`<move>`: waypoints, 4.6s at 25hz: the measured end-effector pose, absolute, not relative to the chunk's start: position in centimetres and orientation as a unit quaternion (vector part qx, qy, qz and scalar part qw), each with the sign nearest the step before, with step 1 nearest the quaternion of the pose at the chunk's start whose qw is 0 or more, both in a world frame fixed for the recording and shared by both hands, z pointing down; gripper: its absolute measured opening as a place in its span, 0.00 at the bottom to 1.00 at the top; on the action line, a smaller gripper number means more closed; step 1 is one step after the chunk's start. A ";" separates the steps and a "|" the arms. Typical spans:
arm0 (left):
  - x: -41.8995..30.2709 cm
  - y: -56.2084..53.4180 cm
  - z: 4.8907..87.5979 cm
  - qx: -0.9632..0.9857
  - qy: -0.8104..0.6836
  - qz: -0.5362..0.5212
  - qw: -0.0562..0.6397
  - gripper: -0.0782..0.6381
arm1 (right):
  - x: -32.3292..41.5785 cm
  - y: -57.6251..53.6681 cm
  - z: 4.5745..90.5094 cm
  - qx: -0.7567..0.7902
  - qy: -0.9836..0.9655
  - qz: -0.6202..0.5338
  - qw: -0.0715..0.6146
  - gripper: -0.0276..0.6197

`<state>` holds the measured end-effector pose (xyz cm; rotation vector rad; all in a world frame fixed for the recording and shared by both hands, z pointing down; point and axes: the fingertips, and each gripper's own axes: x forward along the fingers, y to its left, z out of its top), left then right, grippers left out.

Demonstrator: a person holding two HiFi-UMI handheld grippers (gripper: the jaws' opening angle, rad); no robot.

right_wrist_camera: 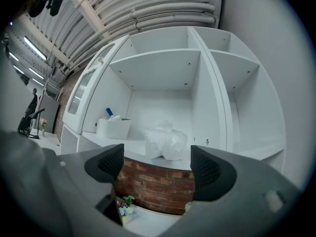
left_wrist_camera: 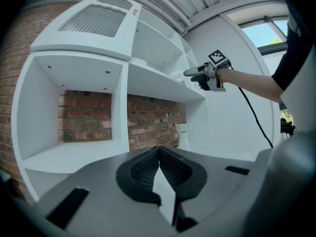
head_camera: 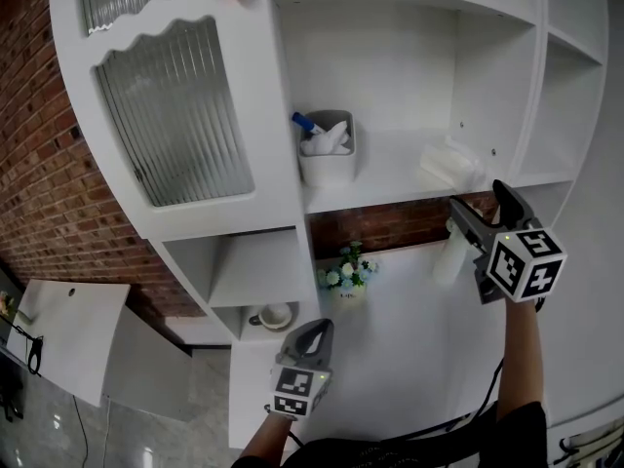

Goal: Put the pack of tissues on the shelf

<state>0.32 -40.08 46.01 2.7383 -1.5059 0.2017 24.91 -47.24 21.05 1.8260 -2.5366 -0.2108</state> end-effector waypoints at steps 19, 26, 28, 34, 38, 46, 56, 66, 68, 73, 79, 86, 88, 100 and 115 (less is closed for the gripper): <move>-0.4 -36.3 45.4 0.877 -0.479 0.040 0.000 0.12 | 24.5 -40.8 23.8 0.595 -0.802 -0.049 0.003 0.68; -0.7 -34.8 45.3 0.879 -0.476 0.032 -0.001 0.12 | 23.7 -38.3 25.5 0.598 -0.800 -0.044 0.013 0.68; -0.8 -34.6 45.2 0.879 -0.476 0.030 -0.001 0.12 | 23.3 -37.9 26.3 0.596 -0.802 -0.042 0.016 0.68; -1.6 -33.8 44.5 0.879 -0.477 0.016 -0.001 0.12 | 22.2 -36.2 27.9 0.598 -0.800 -0.044 0.022 0.68; -1.7 -33.3 44.9 0.880 -0.474 0.016 0.001 0.12 | 21.7 -35.4 28.9 0.600 -0.799 -0.040 0.015 0.68; -2.3 -32.6 45.3 0.881 -0.473 0.018 0.005 0.12 | 20.6 -34.2 31.4 0.598 -0.801 -0.016 0.018 0.68; -1.9 -31.5 45.7 0.887 -0.461 0.020 0.011 0.12 | 19.8 -32.3 34.8 0.601 -0.799 0.006 0.032 0.68; -2.3 -30.5 46.8 0.887 -0.462 0.023 0.014 0.12 | 18.6 -30.3 38.0 0.591 -0.806 0.016 0.038 0.68; -2.3 -30.3 46.7 0.887 -0.461 0.021 0.013 0.12 | 18.6 -30.1 38.4 0.591 -0.805 0.019 0.038 0.68; -2.5 -29.7 46.4 0.886 -0.462 0.019 0.009 0.12 | 18.7 -29.1 39.5 0.598 -0.800 0.027 0.035 0.68; -3.2 -29.3 46.8 0.887 -0.461 0.020 0.010 0.12 | 18.5 -27.9 40.9 0.603 -0.796 0.027 0.044 0.67; -3.3 -28.5 47.5 0.887 -0.461 0.030 0.014 0.12 | 18.4 -26.7 42.6 0.607 -0.792 0.035 0.059 0.63; -3.3 -28.3 48.0 0.887 -0.460 0.034 0.014 0.12 | 18.5 -26.3 43.1 0.612 -0.788 0.034 0.064 0.59; -3.3 -26.6 48.5 0.888 -0.458 0.036 0.029 0.12 | 18.7 -24.2 45.0 0.632 -0.771 0.034 0.075 0.36; -2.8 -25.8 49.2 0.892 -0.450 0.034 0.028 0.12 | 18.5 -23.0 45.8 0.640 -0.765 0.020 0.071 0.14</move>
